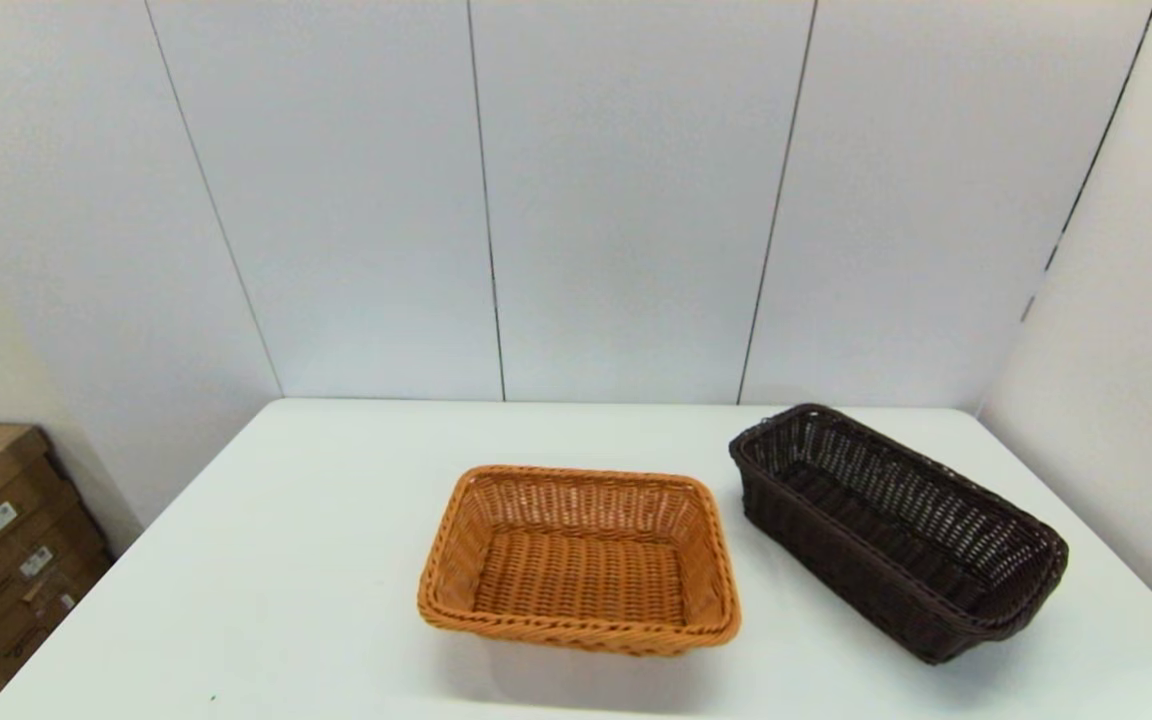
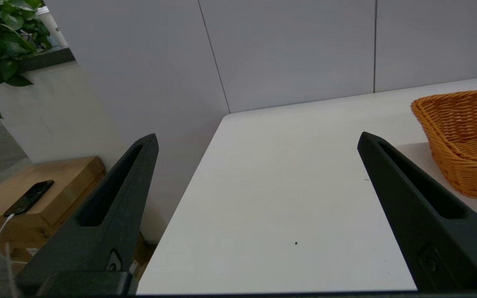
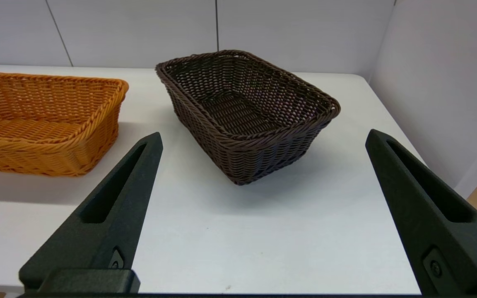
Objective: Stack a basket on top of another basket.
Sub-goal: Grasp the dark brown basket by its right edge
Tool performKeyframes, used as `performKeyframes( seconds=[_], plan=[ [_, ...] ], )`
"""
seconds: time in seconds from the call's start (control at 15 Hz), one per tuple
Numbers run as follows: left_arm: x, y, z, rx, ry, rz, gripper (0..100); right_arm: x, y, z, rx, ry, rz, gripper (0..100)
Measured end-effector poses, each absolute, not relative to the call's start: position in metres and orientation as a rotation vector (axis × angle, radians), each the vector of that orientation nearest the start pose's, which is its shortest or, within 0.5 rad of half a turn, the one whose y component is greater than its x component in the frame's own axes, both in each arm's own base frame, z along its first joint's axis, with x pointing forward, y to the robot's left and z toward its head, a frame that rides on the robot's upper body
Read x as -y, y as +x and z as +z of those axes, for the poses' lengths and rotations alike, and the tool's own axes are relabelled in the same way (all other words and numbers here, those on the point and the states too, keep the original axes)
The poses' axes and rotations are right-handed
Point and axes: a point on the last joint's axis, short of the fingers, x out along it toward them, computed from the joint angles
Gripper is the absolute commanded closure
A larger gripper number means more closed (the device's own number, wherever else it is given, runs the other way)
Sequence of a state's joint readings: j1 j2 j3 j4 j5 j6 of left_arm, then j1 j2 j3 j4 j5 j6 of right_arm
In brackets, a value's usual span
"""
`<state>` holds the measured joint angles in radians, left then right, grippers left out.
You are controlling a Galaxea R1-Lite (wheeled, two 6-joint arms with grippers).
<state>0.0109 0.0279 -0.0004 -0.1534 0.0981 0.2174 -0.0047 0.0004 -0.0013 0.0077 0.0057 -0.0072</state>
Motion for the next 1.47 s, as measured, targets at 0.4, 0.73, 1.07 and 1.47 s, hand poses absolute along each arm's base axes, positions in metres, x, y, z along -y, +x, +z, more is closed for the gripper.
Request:
performKeyframes(
  seconds=[0.4,0.73,1.07,1.47],
  plan=[
    [0.000,-0.024,0.088,0.120,0.186,0.021,0,0.000,-0.023,0.075,-0.006,-0.007,0.001,0],
    [0.001,-0.023,0.075,-0.003,0.141,-0.028,0,0.000,-0.023,0.075,-0.007,-0.007,0.001,0],
    [0.001,-0.023,0.075,-0.006,0.074,-0.024,0,0.000,-0.023,0.075,-0.007,-0.007,0.001,0],
    [0.001,-0.023,0.075,-0.007,0.059,-0.021,0,0.000,-0.023,0.075,-0.007,-0.007,0.001,0]
  ],
)
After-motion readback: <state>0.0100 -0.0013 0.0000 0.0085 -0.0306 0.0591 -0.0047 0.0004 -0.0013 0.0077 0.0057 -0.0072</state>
